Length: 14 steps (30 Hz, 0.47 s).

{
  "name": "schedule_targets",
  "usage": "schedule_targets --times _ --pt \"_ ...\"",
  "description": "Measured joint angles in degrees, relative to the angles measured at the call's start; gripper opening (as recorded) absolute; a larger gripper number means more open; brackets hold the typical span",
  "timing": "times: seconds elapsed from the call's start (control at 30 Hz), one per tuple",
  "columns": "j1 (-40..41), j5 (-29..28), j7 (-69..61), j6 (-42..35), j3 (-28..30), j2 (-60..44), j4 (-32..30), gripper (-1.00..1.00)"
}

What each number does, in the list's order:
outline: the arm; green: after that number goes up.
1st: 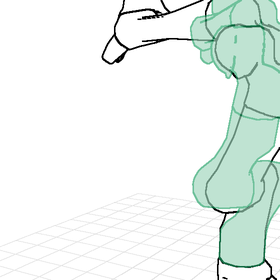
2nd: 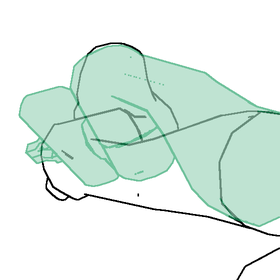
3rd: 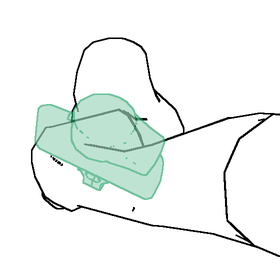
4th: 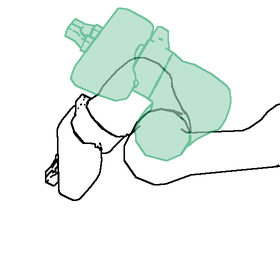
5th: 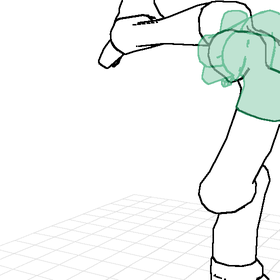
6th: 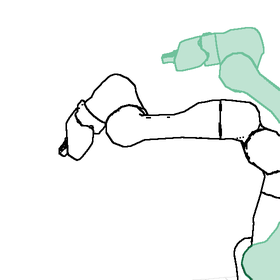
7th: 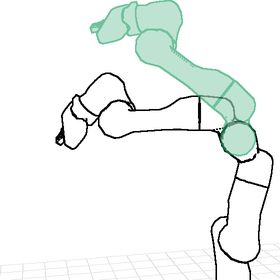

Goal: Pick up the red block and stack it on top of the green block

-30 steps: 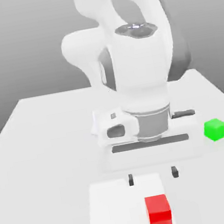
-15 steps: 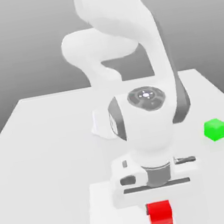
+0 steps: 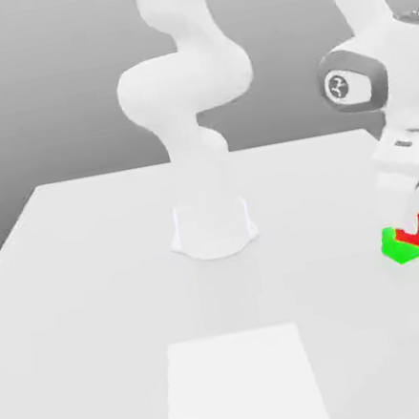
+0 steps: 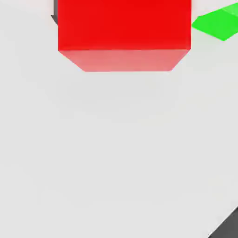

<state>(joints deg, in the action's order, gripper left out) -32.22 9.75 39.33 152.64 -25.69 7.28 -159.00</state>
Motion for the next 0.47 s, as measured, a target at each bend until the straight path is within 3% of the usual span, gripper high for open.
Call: schedule_targets --times 0.17,0.4,0.43,0.47 --pt "-4.4 -1.9 0.2 2.8 -4.2 -0.2 -2.8 -1.0" --pt "-3.6 -17.5 11.2 12.3 -1.5 -11.1 -2.6 -1.0" --pt "-4.2 -19.4 12.5 13.2 -0.6 -12.3 -2.5 1.0" --pt "-4.2 -19.4 12.5 13.2 -0.6 -12.3 -2.5 1.0"
